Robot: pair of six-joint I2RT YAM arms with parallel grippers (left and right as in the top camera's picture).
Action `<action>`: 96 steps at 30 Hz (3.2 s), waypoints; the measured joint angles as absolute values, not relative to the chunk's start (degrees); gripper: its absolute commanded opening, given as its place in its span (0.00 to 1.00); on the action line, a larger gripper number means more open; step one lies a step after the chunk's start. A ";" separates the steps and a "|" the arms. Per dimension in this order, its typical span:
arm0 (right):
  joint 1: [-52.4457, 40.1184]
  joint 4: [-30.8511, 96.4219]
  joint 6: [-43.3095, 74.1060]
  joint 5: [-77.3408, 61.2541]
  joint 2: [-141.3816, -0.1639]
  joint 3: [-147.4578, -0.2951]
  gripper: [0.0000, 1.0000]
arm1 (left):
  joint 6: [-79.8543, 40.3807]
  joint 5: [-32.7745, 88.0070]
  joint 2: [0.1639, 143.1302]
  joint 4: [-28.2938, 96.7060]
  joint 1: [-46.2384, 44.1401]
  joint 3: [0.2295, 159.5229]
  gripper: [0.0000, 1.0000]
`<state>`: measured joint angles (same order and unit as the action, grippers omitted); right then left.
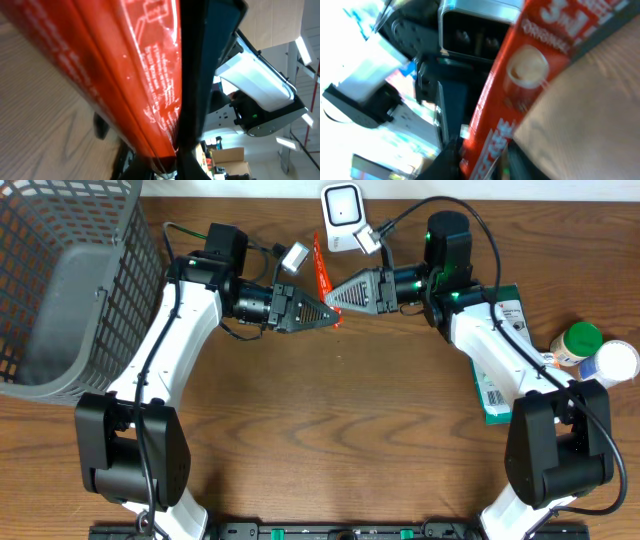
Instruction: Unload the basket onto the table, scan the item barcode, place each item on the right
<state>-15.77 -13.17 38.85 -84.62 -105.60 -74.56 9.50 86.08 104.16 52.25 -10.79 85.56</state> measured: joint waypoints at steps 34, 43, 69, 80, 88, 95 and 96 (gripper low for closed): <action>-17.85 -16.88 44.49 -80.58 -105.60 -74.67 0.01 | 10.35 75.11 104.16 51.33 -10.83 85.65 0.72; -15.49 -4.91 41.85 -72.77 -105.58 -74.87 0.01 | 9.26 70.83 104.16 51.29 -1.54 85.93 0.73; -25.96 64.38 28.60 2.81 -106.65 -122.17 0.01 | -12.56 36.16 104.14 46.09 2.92 85.93 0.79; -25.96 58.98 41.15 0.12 -124.31 -137.64 0.01 | -14.41 27.68 104.16 46.19 -4.36 85.93 0.84; -25.98 46.59 55.53 0.12 -131.11 -140.94 0.01 | -14.68 26.57 104.16 46.24 -4.51 85.93 0.84; -25.96 38.72 64.16 0.75 -139.85 -140.94 0.01 | -14.81 26.55 104.16 46.22 -4.51 85.93 0.85; -25.96 37.93 65.41 0.78 -141.23 -140.94 0.01 | -14.81 26.55 104.16 46.22 -4.51 85.93 0.85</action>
<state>-25.96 37.93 65.41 0.78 -141.23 -140.94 -14.81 26.55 104.16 46.22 -4.51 85.93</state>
